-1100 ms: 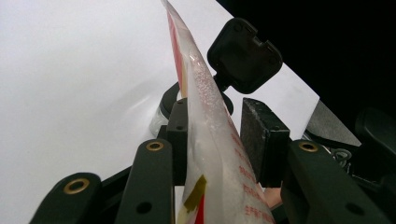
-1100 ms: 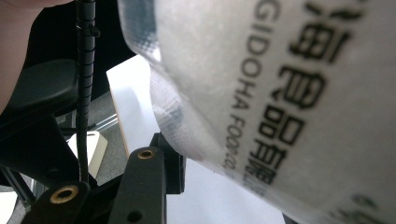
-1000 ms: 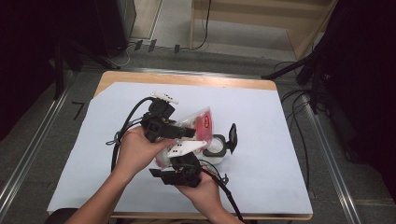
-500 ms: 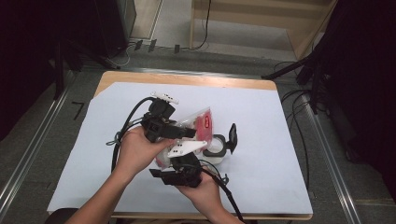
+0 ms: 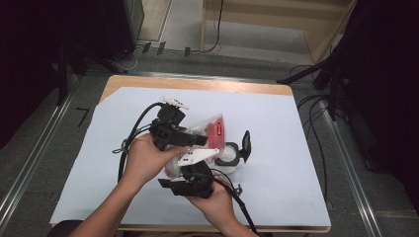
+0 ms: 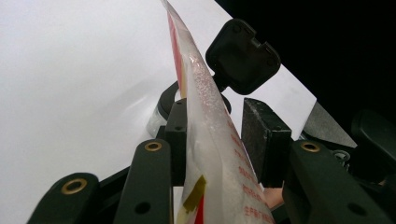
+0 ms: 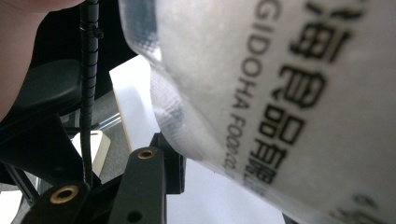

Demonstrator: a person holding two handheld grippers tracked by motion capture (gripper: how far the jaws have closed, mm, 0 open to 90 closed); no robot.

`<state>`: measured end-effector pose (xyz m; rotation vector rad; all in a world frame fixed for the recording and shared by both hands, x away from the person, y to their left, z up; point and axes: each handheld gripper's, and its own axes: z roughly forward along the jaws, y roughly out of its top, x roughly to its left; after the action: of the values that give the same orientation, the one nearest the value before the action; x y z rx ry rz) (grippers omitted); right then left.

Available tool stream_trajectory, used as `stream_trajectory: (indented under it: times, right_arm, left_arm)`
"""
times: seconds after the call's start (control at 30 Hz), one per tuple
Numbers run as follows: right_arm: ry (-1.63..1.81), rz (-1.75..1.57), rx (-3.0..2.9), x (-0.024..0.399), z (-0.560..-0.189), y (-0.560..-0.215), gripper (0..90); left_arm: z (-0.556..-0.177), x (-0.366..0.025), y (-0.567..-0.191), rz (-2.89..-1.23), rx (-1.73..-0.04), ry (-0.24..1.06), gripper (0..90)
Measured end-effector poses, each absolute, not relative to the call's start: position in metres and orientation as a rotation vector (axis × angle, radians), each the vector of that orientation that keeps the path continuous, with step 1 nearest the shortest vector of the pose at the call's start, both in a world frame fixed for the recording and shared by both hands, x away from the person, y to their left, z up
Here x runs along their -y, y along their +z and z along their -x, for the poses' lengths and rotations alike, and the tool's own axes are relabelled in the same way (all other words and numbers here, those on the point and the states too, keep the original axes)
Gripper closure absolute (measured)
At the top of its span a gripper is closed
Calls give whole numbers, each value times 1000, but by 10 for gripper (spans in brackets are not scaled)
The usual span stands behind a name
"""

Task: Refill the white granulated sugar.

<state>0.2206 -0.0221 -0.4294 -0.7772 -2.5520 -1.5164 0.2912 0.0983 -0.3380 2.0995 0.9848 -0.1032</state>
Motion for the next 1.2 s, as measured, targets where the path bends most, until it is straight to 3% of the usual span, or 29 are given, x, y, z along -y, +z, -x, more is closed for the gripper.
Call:
stream_trajectory:
  times: [1.2]
  right_arm:
    - [-1524, 775, 2542, 24, -220, -427, 634]
  left_arm:
    - [-291, -96, -335, -2104, -975, -109, 642]
